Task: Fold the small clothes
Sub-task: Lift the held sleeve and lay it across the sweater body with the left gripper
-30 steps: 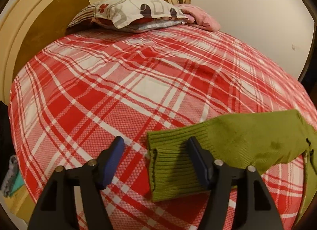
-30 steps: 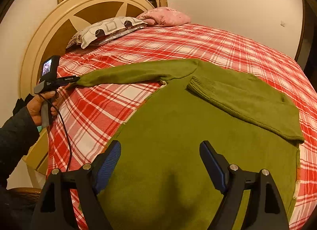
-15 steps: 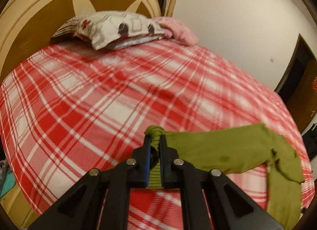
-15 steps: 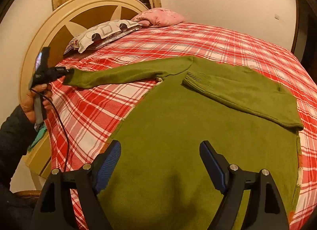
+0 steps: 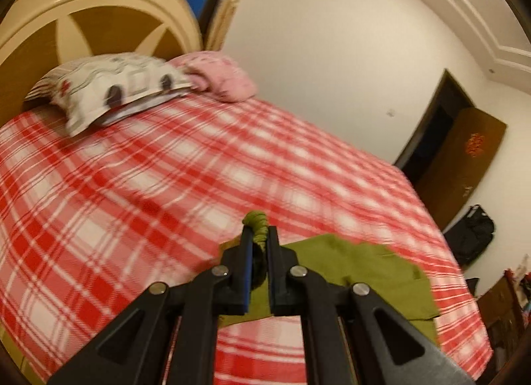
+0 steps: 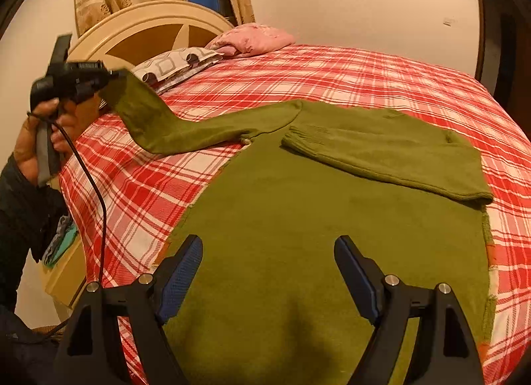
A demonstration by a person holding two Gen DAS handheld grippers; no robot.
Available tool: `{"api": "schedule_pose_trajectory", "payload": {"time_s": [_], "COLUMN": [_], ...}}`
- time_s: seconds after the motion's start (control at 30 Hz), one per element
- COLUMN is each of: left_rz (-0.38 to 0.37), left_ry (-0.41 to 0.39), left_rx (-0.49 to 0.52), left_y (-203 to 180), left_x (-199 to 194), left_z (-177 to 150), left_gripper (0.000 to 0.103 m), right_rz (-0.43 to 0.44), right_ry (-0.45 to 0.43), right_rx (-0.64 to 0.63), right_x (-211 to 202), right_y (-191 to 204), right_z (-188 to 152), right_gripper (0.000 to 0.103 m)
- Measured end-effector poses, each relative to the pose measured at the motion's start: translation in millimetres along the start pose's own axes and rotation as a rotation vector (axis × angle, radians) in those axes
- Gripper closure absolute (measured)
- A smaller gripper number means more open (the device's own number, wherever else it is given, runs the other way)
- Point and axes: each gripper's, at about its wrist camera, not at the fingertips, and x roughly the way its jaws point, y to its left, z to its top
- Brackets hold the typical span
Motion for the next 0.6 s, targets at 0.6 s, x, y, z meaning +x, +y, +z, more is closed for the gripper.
{"api": "schedule_pose_trajectory", "payload": {"time_s": [0.6], "left_rz": [-0.287], "left_ry": [-0.007], "left_rx": [0.219], "left_y": [-197], "left_x": [21], "left_z": [9], "left_gripper": [0.096], "right_rz": [-0.061], "right_ry": [-0.038], "right_rx": [0.155], "right_x": [-33], "right_y": [-71], "right_z": [-31], "right_gripper": [0.021]}}
